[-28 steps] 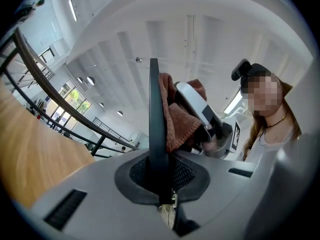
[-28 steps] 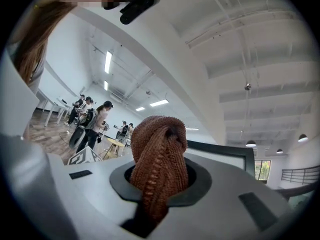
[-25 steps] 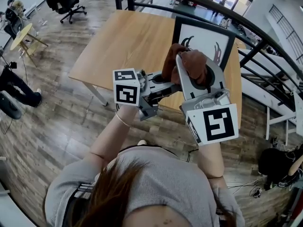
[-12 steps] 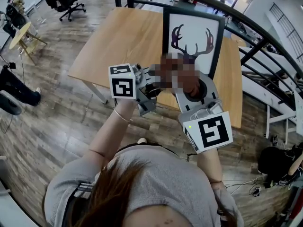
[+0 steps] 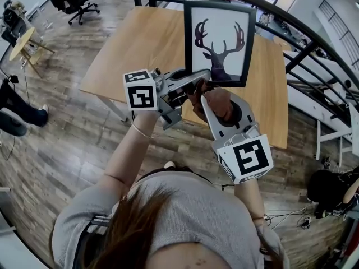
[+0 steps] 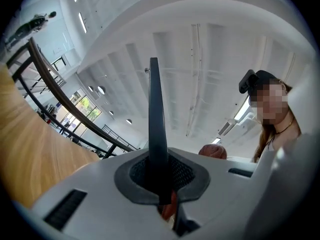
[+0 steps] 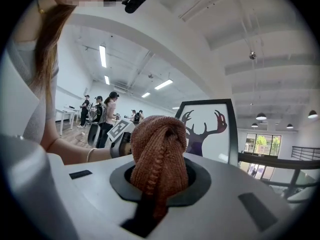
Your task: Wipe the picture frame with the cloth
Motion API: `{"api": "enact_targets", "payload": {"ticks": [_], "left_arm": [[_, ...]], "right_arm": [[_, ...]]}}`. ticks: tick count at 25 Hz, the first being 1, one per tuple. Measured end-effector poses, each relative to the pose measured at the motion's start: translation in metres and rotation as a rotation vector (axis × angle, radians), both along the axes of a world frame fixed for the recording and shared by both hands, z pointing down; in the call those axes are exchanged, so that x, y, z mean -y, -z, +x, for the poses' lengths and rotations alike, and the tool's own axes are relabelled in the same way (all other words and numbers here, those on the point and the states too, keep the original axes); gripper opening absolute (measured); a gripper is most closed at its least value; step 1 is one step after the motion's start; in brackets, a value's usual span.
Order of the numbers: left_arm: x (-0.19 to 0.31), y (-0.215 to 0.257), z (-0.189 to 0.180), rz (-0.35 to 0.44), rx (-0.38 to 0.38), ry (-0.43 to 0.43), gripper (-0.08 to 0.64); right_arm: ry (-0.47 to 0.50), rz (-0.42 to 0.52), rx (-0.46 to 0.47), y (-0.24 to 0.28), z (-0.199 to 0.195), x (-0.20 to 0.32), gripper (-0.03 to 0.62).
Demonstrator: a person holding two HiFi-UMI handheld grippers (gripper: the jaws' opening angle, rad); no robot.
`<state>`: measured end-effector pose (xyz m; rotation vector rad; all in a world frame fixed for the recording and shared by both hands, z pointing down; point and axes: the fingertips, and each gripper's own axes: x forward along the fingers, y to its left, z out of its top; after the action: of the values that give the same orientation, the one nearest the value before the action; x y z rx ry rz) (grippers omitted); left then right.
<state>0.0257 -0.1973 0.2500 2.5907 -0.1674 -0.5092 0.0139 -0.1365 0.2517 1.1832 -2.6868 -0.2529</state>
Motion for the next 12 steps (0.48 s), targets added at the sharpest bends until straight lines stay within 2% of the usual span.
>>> {"api": "enact_targets", "payload": {"ticks": [3, 5, 12], "left_arm": [[-0.007, -0.008, 0.012, 0.011, 0.017, 0.000, 0.028], [-0.018, -0.015, 0.024, 0.010, 0.015, -0.011, 0.028], [-0.027, -0.015, 0.027, 0.021, 0.036, -0.077, 0.028]], "right_arm": [[-0.016, 0.034, 0.013, 0.009, 0.020, -0.012, 0.074], [-0.043, 0.089, 0.042, 0.026, 0.044, -0.021, 0.074], [-0.201, 0.405, 0.222, 0.160, 0.092, -0.009, 0.074]]}}
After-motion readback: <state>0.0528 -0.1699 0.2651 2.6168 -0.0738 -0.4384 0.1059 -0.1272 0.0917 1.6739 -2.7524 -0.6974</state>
